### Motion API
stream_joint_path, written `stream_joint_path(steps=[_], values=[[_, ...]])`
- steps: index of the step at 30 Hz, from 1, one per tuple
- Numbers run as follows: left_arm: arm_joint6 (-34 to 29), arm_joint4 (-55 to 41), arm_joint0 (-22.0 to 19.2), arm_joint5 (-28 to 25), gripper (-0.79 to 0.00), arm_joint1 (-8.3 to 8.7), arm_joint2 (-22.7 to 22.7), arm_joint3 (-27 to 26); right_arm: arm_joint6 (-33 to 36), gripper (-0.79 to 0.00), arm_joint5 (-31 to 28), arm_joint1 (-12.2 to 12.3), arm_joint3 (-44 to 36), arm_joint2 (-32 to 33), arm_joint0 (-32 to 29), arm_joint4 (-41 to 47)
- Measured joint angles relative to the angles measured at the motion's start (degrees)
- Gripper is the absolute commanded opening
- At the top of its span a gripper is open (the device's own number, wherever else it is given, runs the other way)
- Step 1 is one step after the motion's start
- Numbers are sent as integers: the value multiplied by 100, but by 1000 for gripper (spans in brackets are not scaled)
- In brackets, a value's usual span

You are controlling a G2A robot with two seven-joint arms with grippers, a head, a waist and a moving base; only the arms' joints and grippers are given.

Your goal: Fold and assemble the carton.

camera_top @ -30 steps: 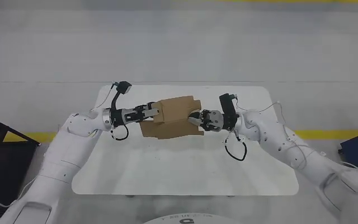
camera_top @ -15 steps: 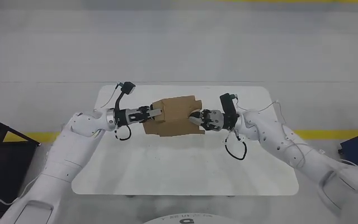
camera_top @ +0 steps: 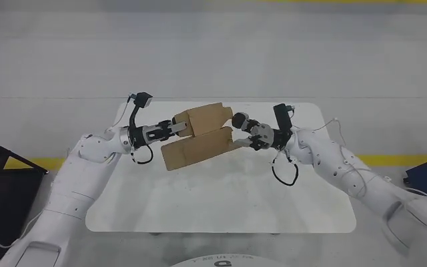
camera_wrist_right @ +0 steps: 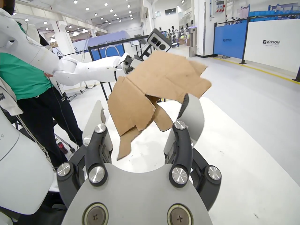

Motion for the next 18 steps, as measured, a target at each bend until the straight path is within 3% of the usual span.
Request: stream_joint_path(steps=[1, 7, 18], values=[[5, 37, 3, 19, -785, -2, 16, 16, -76, -185, 0, 22, -10, 45, -6, -31], [-14, 189, -13, 83, -785, -49, 237, 34, -38, -228, 10, 85, -199, 325, -29, -230], [681, 1230, 18, -69, -785, -64, 230, -121, 1421, -249, 219, -130, -518, 520, 61, 196]])
